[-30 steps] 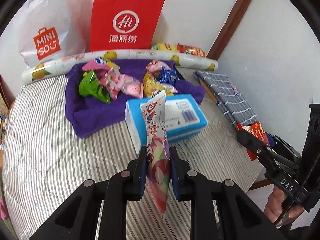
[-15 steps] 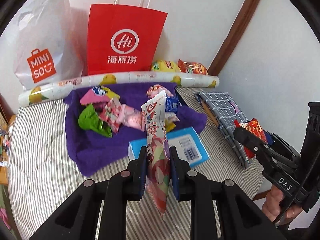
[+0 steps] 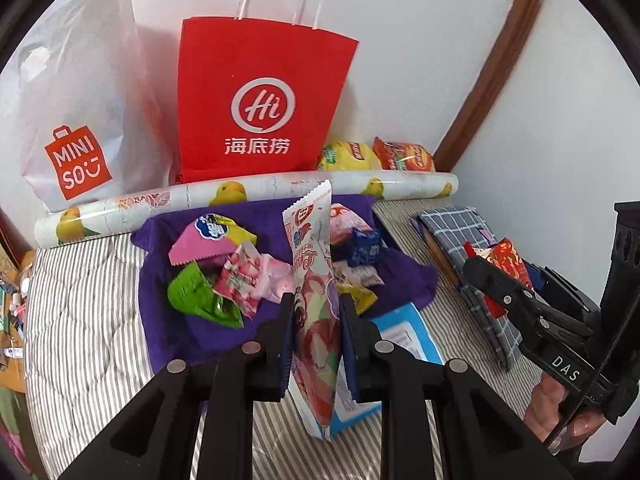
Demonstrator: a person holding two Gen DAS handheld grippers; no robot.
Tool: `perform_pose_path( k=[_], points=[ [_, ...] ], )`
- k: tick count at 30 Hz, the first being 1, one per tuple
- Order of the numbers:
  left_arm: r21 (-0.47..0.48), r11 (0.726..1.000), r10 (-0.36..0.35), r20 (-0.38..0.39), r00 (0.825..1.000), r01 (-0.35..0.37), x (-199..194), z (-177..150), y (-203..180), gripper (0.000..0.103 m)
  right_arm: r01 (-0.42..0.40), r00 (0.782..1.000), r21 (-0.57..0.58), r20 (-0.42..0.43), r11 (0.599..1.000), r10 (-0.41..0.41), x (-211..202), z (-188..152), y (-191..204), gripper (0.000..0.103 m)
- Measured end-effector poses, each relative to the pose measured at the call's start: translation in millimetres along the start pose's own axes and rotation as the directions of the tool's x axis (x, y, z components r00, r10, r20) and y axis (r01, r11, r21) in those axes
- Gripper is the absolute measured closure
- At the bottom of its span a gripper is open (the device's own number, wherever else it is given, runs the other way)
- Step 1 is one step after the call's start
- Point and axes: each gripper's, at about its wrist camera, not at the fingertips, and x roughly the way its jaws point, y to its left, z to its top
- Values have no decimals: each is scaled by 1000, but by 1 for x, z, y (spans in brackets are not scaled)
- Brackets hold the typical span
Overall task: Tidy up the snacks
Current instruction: 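Carry the red packet and pink candy stick packet toward the purple towel with both grippers, then open both grippers to drop the red and pink packets onto the towel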
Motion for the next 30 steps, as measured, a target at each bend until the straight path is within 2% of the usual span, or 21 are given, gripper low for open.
perform_pose_path(
  k=[13, 19, 30],
  points=[
    [-69, 998, -6, -69, 998, 1, 58, 21, 27, 83, -22, 998, 11, -66, 1000, 23, 71, 12, -10, 51],
    [-70, 998, -4, -96, 995, -3, 83, 31, 28, 83, -50, 989, 32, -136, 998, 54, 110, 11, -17, 51],
    [-98, 995, -11, -152, 988, -4, 117, 31, 35, 83, -41, 976, -2, -216, 999, 39, 155, 2, -13, 50]
  ],
)
